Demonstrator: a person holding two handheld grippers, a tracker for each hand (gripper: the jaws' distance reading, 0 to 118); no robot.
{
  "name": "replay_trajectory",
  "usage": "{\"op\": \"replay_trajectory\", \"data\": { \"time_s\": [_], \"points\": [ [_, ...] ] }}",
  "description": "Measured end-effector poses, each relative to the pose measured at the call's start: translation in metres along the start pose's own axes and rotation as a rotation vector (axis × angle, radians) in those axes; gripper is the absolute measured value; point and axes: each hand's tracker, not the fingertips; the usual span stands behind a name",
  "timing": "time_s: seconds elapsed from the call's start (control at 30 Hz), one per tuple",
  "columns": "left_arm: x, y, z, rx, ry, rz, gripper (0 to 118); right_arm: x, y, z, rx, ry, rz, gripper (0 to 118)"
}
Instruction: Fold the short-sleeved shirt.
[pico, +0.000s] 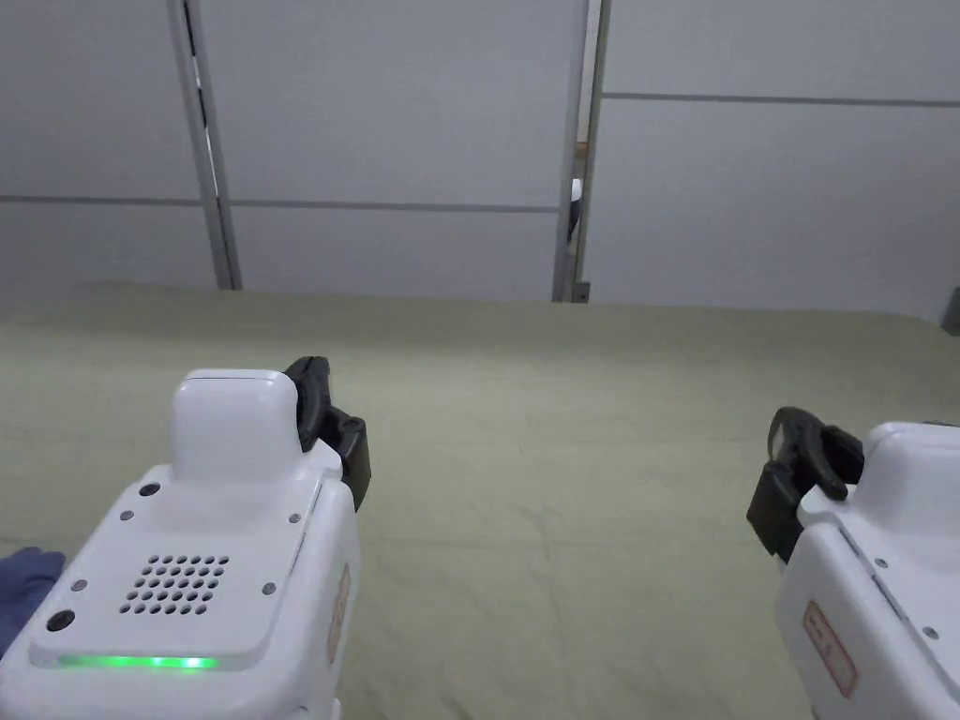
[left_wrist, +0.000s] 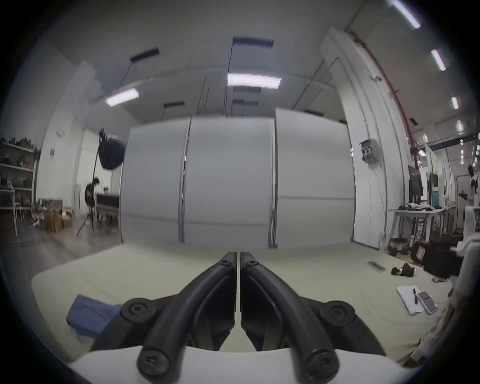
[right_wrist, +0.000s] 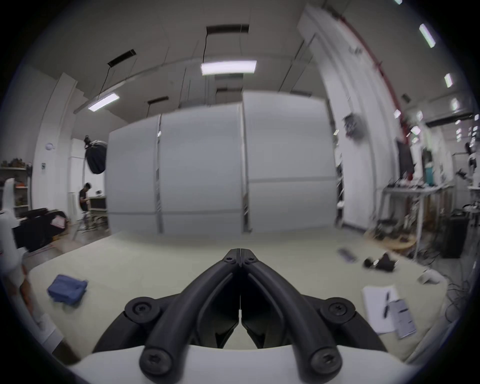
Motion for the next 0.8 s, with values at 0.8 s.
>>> {"op": "replay_trajectory", "data": {
  "time_s": [0.8],
  "points": [
    [0.002,-0.009,0.032,-0.055,-0.012,-0.034,3,-0.013,-0.003,0.039,0.041,0.044,0.077,2]
  ]
}}
